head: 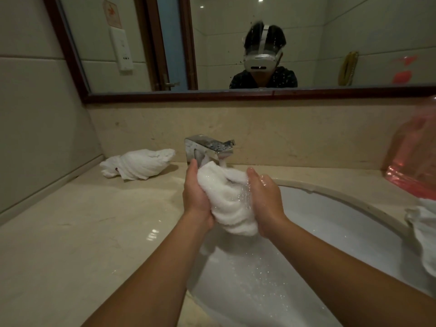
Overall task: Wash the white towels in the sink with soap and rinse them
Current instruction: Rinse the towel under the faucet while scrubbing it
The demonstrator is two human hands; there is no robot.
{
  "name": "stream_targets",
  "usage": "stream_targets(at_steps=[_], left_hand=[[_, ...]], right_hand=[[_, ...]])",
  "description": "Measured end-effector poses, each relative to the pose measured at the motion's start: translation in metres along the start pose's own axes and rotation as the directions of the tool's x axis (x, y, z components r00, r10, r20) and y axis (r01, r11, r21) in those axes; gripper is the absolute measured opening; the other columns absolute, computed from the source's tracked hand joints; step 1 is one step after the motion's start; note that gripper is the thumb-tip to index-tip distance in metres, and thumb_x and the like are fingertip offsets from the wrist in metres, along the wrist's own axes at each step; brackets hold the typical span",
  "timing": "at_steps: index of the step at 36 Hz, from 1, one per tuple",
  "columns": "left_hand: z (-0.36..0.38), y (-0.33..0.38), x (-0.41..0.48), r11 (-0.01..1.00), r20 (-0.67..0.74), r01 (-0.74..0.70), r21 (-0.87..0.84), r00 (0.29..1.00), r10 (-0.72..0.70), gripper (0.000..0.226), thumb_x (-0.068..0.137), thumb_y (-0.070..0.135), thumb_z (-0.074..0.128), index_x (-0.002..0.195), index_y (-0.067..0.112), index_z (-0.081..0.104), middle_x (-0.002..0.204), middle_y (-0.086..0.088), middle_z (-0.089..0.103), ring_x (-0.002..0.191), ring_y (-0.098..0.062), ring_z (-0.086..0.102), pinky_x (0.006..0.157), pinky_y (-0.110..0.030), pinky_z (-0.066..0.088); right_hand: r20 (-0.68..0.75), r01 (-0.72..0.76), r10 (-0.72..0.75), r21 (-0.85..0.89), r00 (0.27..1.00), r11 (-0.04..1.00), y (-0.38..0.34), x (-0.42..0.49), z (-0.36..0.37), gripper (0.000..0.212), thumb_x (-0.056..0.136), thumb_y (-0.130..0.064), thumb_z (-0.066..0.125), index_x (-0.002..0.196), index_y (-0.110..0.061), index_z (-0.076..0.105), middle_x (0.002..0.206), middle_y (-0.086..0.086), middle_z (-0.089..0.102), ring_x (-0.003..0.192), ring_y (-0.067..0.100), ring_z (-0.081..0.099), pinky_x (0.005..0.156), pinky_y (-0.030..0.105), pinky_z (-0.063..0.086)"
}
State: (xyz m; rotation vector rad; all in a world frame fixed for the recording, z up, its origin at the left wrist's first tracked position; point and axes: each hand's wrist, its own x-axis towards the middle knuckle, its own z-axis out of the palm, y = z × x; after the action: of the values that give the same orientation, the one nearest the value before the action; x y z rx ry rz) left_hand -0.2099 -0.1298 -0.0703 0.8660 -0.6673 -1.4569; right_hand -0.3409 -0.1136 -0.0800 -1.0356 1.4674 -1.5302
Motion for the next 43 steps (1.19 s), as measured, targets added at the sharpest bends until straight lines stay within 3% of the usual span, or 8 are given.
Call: stream_targets(at_steps=[4,10,13,17,25,30,37,43], left_hand=[[0.008,-0.003,-0.010,0.976,-0.109,0.107,0.190,0.990,-0.088,0.091,0.093,0.089,0.027,0.133,0.019,0.069,0.119,-0.016,0.077,0.106,-0.034,0.075,0.093,-0.045,0.060],[0.011,-0.003,-0.022,0.934,0.032,0.357,-0.011,0.934,-0.356,0.115,0.066,0.109,0.026,0.132,0.026,0.071,0.124,-0.018,0.075,0.116,-0.046,0.070,0.100,-0.081,0.043],[0.014,-0.002,-0.022,0.964,0.080,0.247,-0.098,0.967,-0.240,0.100,0.081,0.097,0.039,0.132,0.017,0.073,0.125,-0.019,0.075,0.120,-0.043,0.070,0.112,-0.063,0.047],[0.011,0.003,-0.009,0.983,0.013,0.059,-0.172,0.998,-0.058,0.074,0.088,0.065,0.065,0.134,0.008,0.070,0.128,-0.025,0.072,0.117,-0.043,0.071,0.106,-0.059,0.054],[0.007,0.008,-0.005,0.974,-0.041,-0.026,-0.227,0.999,0.017,0.042,0.098,0.038,0.055,0.118,0.004,0.072,0.110,-0.021,0.077,0.094,-0.036,0.078,0.083,-0.043,0.061],[0.004,0.007,-0.003,0.974,0.066,-0.071,-0.217,0.994,0.087,0.056,0.106,0.036,0.037,0.078,0.013,0.080,0.080,-0.009,0.077,0.075,-0.024,0.077,0.075,-0.034,0.055],[0.015,-0.001,-0.014,0.998,0.085,-0.051,-0.048,0.995,0.055,0.060,0.106,0.059,0.038,0.112,0.011,0.074,0.105,-0.017,0.080,0.097,-0.033,0.079,0.087,-0.046,0.059],[0.012,-0.001,-0.017,0.994,0.119,0.049,-0.100,0.992,-0.037,0.083,0.097,0.077,0.031,0.124,0.012,0.074,0.120,-0.022,0.076,0.111,-0.041,0.074,0.098,-0.054,0.056]], right_hand=[[-0.204,0.276,-0.278,-0.036,0.939,0.960,-0.007,0.000,-0.001,0.027,0.104,-0.040,0.063,0.082,-0.023,0.060,0.109,0.006,0.062,0.093,0.014,0.062,0.079,0.027,0.047],[-0.141,0.505,-0.498,0.018,0.856,0.863,-0.012,-0.008,-0.005,0.010,0.093,-0.031,0.061,0.098,-0.026,0.053,0.109,-0.009,0.048,0.089,-0.014,0.052,0.077,0.004,0.041],[-0.104,0.368,-0.354,0.202,0.930,0.908,-0.009,-0.010,-0.007,0.047,0.081,-0.032,0.057,0.126,-0.021,0.048,0.119,-0.006,0.053,0.101,-0.009,0.056,0.086,0.017,0.050],[0.032,-0.091,0.086,0.455,0.996,0.886,-0.003,-0.003,-0.008,0.060,0.074,-0.055,0.065,0.116,-0.014,0.073,0.122,0.015,0.074,0.114,0.040,0.070,0.099,0.057,0.056],[0.420,-0.472,0.304,0.386,0.855,0.793,0.012,-0.002,-0.005,0.083,0.085,-0.084,0.054,0.134,-0.019,0.070,0.121,0.015,0.077,0.111,0.042,0.073,0.087,0.052,0.058],[0.436,-0.452,0.244,0.473,0.866,0.756,0.009,0.001,0.001,0.076,0.077,-0.069,0.069,0.134,-0.019,0.071,0.125,0.011,0.077,0.117,0.036,0.072,0.093,0.046,0.057],[0.219,-0.254,0.155,0.561,0.963,0.788,0.014,0.020,-0.016,0.056,0.077,-0.019,0.089,0.128,-0.009,0.069,0.121,0.018,0.077,0.111,0.039,0.075,0.098,0.067,0.056],[0.209,-0.175,0.073,0.521,0.975,0.836,0.010,0.018,-0.017,0.044,0.085,-0.009,0.083,0.125,-0.007,0.065,0.116,0.017,0.077,0.103,0.033,0.077,0.082,0.052,0.063]])
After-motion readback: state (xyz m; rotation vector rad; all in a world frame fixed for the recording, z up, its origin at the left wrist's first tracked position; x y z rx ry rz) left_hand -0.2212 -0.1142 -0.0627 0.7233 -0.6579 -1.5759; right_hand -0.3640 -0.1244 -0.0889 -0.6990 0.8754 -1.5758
